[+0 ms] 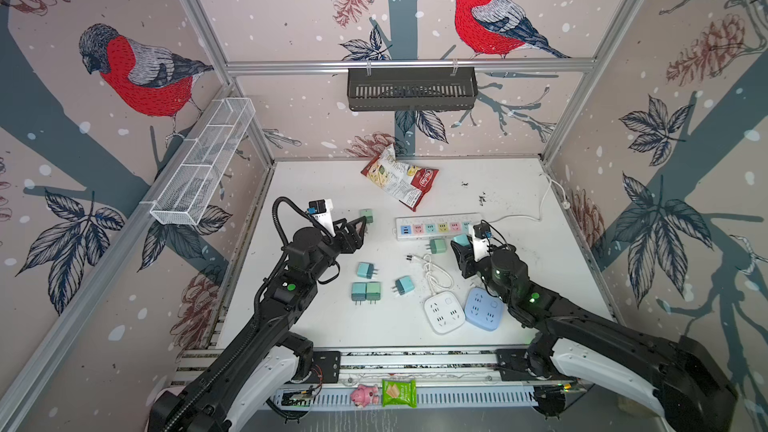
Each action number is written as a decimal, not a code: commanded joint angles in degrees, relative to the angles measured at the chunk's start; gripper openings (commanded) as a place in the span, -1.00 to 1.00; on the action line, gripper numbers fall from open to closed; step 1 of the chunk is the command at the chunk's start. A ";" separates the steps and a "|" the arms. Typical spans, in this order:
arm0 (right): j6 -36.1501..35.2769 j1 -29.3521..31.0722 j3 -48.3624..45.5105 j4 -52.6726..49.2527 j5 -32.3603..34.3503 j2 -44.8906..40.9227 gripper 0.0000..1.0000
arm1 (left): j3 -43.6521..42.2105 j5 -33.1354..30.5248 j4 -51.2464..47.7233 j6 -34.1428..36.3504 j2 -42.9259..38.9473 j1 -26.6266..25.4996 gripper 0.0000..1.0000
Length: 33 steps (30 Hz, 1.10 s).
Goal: Insert the plug
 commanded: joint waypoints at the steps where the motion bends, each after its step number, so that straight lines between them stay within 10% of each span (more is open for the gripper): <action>1: -4.17 1.27 -2.53 9.18 0.86 -2.17 -0.81 | 2.00 -1.69 5.68 7.30 3.16 -5.94 0.35; 5: -9.57 3.60 -7.97 16.97 1.01 -6.04 -0.92 | 7.33 -10.38 4.07 15.27 9.35 -19.53 0.28; 10: -17.21 5.47 -12.87 20.66 -1.20 -11.69 -0.94 | 10.20 -6.87 6.04 21.56 15.03 -27.94 0.26; 18: -28.24 8.50 -17.87 23.55 -10.78 -15.12 -0.96 | 13.88 0.15 4.47 22.46 19.78 -30.14 0.17; 33: -39.83 18.88 -25.31 33.79 -1.70 -18.92 -0.97 | 14.84 7.89 3.92 26.58 20.41 -31.99 0.14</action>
